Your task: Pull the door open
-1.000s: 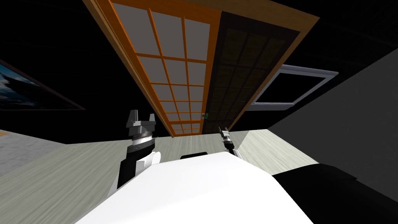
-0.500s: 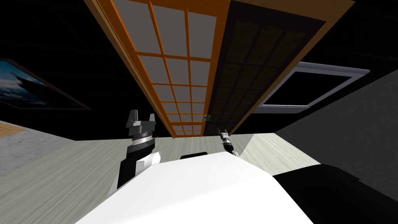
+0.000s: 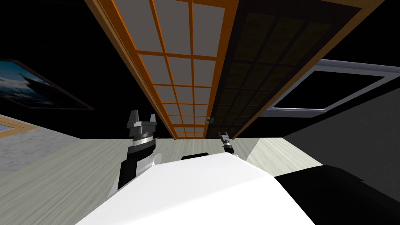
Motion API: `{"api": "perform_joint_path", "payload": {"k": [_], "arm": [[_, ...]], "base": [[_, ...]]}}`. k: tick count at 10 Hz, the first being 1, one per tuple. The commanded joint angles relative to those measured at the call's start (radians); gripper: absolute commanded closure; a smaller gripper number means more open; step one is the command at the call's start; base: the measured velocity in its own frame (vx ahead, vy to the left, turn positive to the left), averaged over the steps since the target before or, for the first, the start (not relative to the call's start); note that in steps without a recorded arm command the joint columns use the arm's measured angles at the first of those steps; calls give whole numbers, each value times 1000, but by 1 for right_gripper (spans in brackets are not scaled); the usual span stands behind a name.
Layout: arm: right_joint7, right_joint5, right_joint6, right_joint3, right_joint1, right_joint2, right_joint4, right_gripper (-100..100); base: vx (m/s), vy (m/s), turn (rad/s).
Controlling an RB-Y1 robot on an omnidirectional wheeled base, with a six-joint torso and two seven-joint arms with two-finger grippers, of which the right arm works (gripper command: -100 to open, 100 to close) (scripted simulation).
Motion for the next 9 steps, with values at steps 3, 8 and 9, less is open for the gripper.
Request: {"api": "perform_joint_path", "payload": {"k": [3,8,9], "arm": [[50,28,-27,-30,-21,19,73,-100],[106,61,-58,-63,-44,49,153,-100],[100,56,-56,-59,-43,45,147,-100]], "base": [[124,-11,78],[128,-20,62],[81,-16,19]]}}
